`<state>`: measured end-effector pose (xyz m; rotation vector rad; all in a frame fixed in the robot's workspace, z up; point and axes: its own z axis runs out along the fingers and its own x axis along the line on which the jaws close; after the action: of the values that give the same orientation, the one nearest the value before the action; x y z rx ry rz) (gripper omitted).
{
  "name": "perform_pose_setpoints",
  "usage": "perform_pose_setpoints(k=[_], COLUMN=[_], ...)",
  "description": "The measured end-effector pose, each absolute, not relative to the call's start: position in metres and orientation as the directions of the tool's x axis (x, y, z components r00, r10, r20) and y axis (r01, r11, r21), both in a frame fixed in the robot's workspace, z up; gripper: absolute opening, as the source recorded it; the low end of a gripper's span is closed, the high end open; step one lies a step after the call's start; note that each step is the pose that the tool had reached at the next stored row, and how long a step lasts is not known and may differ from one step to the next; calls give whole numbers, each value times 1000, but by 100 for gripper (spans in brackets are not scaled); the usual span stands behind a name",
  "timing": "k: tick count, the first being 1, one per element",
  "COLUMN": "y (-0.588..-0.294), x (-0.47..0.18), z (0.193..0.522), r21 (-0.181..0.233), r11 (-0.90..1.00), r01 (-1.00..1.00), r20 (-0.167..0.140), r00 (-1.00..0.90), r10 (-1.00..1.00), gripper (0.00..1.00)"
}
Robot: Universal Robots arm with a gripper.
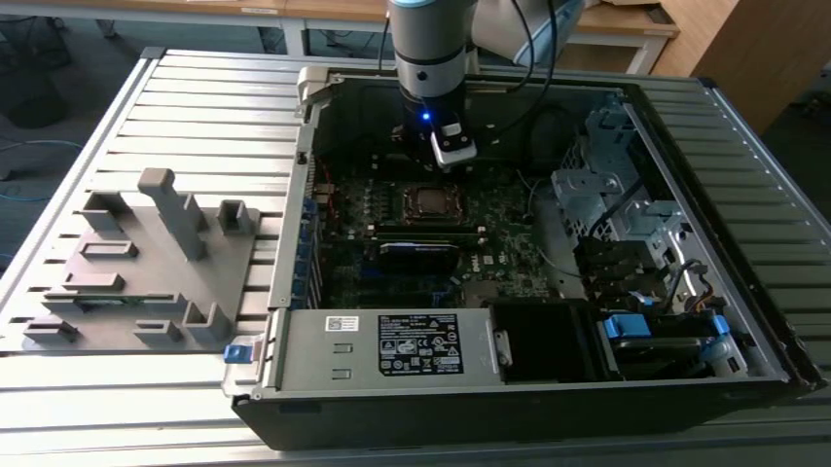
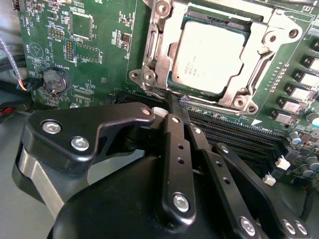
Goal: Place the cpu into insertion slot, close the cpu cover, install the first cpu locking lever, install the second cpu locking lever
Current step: 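Install the first cpu locking lever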
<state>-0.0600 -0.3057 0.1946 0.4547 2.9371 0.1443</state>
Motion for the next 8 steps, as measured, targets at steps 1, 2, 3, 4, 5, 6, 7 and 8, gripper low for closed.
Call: perform_pose_setpoints(k=[1,2,3,4,5,6,7,8], y=[-306,-306,-306,-306,-306,-306,-306,-306], x=[-60,-60,-60,-60,-60,-60,-60,-59], z=[195,194,194,194,194,194,194,194], r21=[120,121,121,121,121,121,121,121], r11=[949,949,949,949,949,949,949,949], r01=[292,292,292,292,292,292,292,292], r20=[-148,-149,-149,-149,-149,-149,-148,-148], r00=[-940,-940,-940,-940,-940,-940,-940,-940], r10=[308,308,308,308,308,308,308,308], gripper=[10,10,10,10,10,10,10,10])
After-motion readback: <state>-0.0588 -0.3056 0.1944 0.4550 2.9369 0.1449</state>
